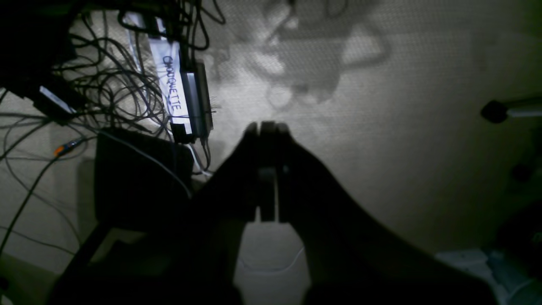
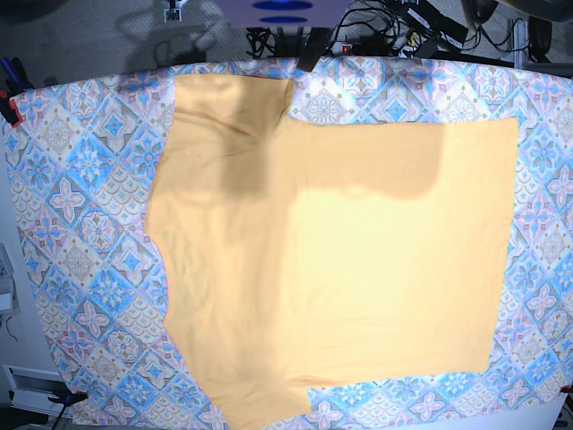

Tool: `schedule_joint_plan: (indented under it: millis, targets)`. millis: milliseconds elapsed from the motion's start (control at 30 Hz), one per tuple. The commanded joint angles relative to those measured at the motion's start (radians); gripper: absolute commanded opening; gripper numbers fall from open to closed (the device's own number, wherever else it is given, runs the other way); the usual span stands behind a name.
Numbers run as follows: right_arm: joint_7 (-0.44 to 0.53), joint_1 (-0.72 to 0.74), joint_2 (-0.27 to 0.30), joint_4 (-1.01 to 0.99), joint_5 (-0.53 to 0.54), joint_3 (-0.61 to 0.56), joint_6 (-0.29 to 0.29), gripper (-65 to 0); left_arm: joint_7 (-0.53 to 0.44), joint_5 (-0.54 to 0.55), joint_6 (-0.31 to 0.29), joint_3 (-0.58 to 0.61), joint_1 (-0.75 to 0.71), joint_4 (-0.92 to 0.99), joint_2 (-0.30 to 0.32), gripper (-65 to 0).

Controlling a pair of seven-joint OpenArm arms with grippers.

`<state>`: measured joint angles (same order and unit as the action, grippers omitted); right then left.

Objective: Fold the T-shirt properly

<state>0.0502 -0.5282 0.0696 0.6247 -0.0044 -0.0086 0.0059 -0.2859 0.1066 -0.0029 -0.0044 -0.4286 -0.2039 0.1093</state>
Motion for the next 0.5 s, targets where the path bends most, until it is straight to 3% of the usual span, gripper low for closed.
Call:
schedule_joint_plan:
  millis: [0,467]
  targets:
    - [0.009,-0.031,0.006,0.034,-0.003,0.0,-0.002,-65.0,-0.034,0.003,0.001,-0.003,-0.032,0.002,0.008,-65.0]
    - [0.007,-0.261,0.058,0.455,-0.003,0.009,-0.007,-65.0,-0.444,-0.002,0.005,0.001,-0.166,0.002,0.011,-65.0]
